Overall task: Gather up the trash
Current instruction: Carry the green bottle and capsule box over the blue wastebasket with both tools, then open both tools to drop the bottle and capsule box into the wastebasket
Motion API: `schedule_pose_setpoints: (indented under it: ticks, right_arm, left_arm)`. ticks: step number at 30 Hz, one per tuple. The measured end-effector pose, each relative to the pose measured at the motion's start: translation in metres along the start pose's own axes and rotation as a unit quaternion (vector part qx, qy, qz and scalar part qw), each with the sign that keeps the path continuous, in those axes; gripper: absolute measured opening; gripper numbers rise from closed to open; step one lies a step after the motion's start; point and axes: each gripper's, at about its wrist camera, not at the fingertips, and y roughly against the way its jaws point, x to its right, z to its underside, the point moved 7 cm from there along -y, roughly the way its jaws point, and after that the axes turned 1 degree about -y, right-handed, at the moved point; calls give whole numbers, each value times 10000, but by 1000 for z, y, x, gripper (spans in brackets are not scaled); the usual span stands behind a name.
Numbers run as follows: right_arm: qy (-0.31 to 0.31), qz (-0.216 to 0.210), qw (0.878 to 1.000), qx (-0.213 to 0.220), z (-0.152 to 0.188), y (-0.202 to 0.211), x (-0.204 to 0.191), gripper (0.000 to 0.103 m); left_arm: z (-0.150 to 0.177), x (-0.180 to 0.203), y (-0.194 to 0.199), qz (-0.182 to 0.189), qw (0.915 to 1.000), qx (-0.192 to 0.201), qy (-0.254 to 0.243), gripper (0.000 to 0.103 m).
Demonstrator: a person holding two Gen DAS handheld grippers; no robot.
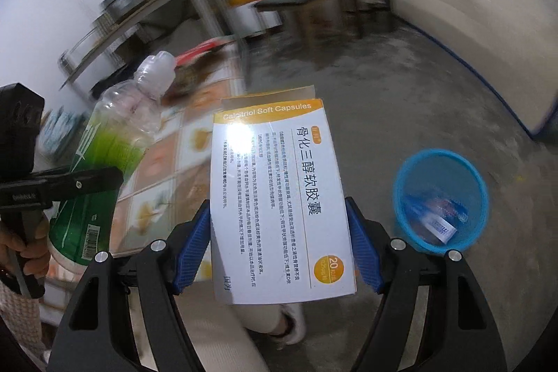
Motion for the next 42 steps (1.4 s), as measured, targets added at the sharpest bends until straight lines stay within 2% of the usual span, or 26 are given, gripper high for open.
schedule_pose_setpoints:
  ticks: [4, 6, 11, 17, 23, 25, 28, 29, 31, 37, 42]
  right_arm:
    - [-611, 438, 9970, 170, -1, 16, 73, 71]
    - [-865, 600, 9943, 181, 1, 17, 103, 71]
    - [-1608, 705, 9844, 82, 9, 2, 175, 71]
    - [-2305, 706, 9703, -175, 11, -44, 235, 71]
    - [-2491, 884, 9637, -390, 6, -86, 275, 71]
    - [-2511, 947, 9624, -414, 3, -95, 285, 71]
    - [-2511, 1045, 9611, -486, -1, -117, 304, 73]
    - [-2525, 1079, 9602, -514, -2, -123, 310, 77]
    - [-2555, 1165, 9584, -508, -3, -128, 317, 80]
    - [-2693, 1282, 9533, -485, 8, -133, 331, 81]
    - [-2630, 1290, 9555, -333, 13, -116, 323, 81]
  left_arm:
    - [-28, 57, -59, 336, 9979, -381, -410, 57]
    - [-37, 79, -92, 565, 9952, -717, -346, 57]
    - [-55, 118, -179, 572, 9890, -1306, -404, 57]
    - [-65, 135, -257, 609, 9810, -1836, -172, 57]
    - [-83, 134, -323, 366, 9775, -2079, 19, 57]
    - [-87, 130, -331, 394, 9782, -2033, 155, 59]
    - [-102, 128, -343, 481, 9829, -1738, 385, 82]
    - [-107, 127, -344, 476, 9848, -1616, 430, 83]
    - [-109, 129, -345, 491, 9850, -1590, 451, 83]
    - [-115, 121, -339, 449, 9864, -1532, 394, 83]
    - [-117, 120, -309, 451, 9900, -1298, 310, 83]
